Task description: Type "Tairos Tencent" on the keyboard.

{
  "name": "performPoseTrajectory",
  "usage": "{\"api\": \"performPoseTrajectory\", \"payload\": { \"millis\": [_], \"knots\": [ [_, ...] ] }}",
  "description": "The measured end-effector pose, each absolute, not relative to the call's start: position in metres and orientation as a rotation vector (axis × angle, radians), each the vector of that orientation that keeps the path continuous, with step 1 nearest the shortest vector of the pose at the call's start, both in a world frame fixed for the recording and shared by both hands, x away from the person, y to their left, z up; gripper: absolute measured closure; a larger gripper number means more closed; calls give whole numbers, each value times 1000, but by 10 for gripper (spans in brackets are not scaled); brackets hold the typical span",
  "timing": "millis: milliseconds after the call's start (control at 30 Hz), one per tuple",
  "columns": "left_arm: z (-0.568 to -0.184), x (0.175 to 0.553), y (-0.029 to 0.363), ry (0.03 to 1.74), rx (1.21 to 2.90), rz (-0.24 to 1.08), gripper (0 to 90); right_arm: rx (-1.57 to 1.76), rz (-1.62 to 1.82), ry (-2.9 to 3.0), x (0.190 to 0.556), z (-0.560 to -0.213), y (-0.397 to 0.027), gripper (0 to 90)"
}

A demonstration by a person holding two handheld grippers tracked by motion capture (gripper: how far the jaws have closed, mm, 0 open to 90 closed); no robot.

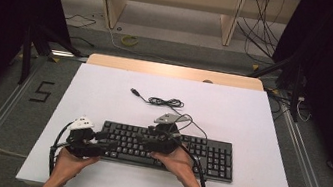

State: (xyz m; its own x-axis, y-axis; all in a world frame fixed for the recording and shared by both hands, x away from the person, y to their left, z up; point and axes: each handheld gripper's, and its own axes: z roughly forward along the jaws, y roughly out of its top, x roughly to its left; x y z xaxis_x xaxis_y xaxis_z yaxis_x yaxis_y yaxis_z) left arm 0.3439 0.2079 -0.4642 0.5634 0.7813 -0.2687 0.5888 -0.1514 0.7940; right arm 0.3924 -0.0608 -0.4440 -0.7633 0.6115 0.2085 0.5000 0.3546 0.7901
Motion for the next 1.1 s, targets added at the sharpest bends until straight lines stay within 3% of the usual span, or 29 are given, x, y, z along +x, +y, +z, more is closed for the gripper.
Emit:
{"api": "performPoseTrajectory", "payload": {
  "millis": [233,933,1100],
  "knots": [
    [-464,347,205,1110,1848,253,414,1033,1371,2475,393,-444,-63,397],
    [-471,359,201,1150,1919,259,823,1059,1388,2441,388,-444,-79,366],
    [-472,361,200,1162,1933,262,883,1063,1397,2429,386,-444,-83,365]
  ]
}}
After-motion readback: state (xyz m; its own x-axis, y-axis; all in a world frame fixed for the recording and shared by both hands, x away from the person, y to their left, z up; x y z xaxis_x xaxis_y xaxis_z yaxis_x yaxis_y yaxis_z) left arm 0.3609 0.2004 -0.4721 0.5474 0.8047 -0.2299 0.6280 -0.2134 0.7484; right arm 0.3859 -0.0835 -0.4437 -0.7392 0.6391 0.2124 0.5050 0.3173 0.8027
